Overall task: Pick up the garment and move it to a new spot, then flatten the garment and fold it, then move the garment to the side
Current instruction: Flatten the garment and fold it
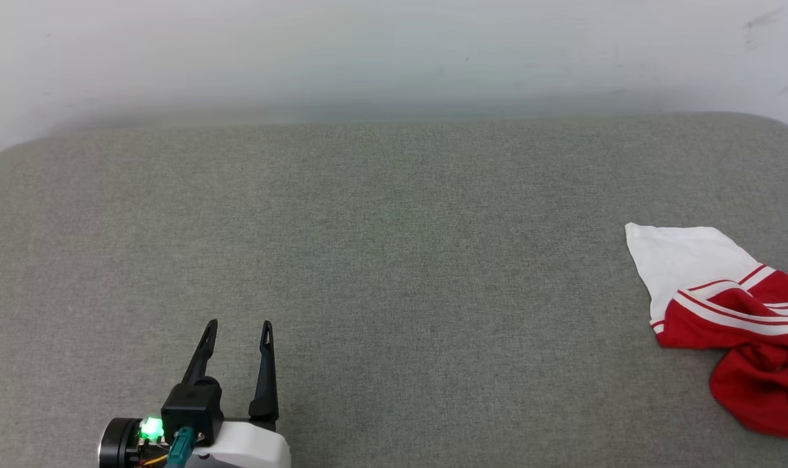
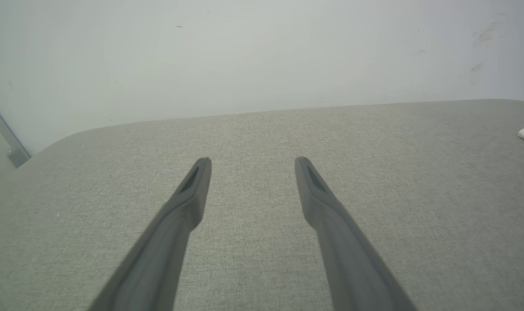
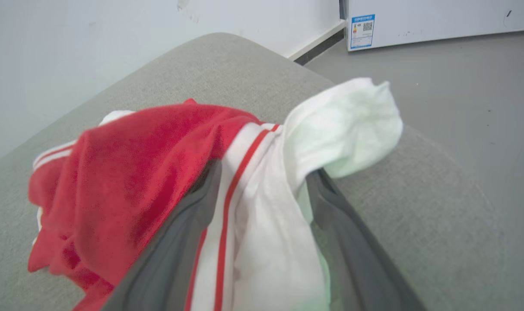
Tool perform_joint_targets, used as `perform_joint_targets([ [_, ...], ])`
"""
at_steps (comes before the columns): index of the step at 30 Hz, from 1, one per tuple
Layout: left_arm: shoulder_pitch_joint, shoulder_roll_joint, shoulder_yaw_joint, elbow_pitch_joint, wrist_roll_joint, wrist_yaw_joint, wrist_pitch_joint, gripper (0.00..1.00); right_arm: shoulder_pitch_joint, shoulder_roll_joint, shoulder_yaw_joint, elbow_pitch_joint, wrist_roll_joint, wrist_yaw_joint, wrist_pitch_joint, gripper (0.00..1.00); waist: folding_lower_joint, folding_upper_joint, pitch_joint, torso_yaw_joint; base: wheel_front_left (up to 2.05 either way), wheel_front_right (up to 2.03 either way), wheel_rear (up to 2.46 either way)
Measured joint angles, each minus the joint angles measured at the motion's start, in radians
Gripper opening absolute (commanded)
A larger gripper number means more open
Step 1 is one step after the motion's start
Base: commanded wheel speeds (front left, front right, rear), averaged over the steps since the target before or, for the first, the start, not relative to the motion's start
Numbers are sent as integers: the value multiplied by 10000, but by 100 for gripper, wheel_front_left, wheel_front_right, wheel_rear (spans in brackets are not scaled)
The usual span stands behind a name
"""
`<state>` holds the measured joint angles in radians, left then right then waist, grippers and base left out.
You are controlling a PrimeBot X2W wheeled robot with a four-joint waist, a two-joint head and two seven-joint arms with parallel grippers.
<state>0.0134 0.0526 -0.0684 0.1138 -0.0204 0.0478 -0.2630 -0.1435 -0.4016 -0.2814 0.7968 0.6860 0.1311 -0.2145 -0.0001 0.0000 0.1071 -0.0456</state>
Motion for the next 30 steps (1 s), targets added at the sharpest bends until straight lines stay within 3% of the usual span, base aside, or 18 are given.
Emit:
perform_joint_targets([
  [9,212,0,29,-86,0,8,0,100,148,-393,-750,-2247,-761,0,-343,100,0,0,-237,32,0,0,0],
  [13,216,-2,31,-121,2,8,0,100,41,-453,-897,-3733,-1421,0,169,100,0,1,-248,68,0,0,0],
  [14,214,-2,25,-151,2,8,0,100,-342,-566,-723,-4943,-1975,0,947,100,0,1,-209,98,0,0,0],
  [19,154,-2,-13,-180,13,10,0,100,-1107,-966,378,-6638,-2426,2,3026,100,0,0,-60,210,0,0,0],
  [30,-346,-13,-196,-332,44,50,0,100,-2551,-2807,3954,-7469,-1473,4,8339,100,1,1,598,738,0,0,0],
])
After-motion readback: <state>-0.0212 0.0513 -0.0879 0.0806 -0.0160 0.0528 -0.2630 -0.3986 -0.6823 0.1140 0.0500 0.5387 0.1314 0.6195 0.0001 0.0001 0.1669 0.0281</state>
